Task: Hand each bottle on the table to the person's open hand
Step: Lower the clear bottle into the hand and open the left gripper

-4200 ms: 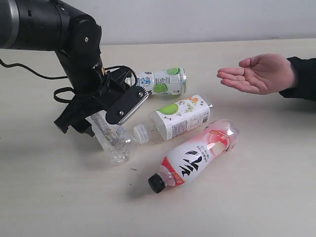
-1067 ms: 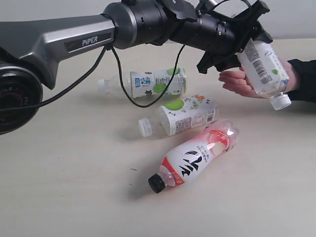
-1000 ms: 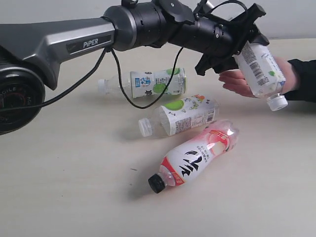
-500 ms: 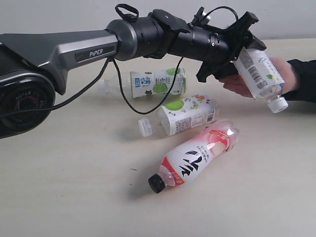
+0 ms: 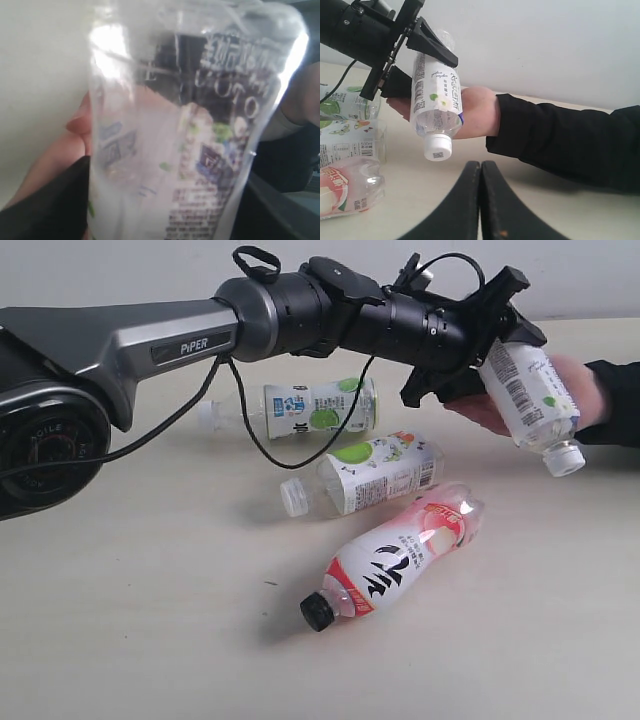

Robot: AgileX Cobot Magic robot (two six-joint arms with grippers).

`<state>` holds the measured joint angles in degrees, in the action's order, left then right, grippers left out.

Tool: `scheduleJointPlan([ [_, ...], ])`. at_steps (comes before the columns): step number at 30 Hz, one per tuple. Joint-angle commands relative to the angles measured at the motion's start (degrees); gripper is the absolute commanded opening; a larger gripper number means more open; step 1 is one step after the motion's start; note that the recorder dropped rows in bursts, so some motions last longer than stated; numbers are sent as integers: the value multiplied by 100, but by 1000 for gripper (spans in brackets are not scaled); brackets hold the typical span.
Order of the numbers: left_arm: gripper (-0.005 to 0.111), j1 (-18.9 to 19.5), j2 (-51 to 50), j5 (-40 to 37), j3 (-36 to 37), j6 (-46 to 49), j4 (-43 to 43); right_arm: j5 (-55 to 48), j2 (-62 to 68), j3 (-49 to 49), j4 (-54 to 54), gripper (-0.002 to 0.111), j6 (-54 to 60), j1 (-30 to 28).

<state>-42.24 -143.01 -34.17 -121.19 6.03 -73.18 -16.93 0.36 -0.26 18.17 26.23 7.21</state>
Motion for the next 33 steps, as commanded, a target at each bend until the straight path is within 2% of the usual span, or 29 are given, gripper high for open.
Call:
scheduleJointPlan([
  [1,74,13,29,-36,-49,188,-18,60,-36,26,-12,0,4,-21],
  [4,77,13,29,-36,-49,298,-18,60,-36,26,-12,0,4,-21],
  [11,77,13,29,-46,-49,424,119,60,-36,26,-12,0,4,-21],
  [26,77,192,439,-680,-49,563,550,60,-36,26,-12,0,4,-21],
  [33,77,411,711,-1243,-49,311,1381,60,-36,26,-12,0,4,-21],
])
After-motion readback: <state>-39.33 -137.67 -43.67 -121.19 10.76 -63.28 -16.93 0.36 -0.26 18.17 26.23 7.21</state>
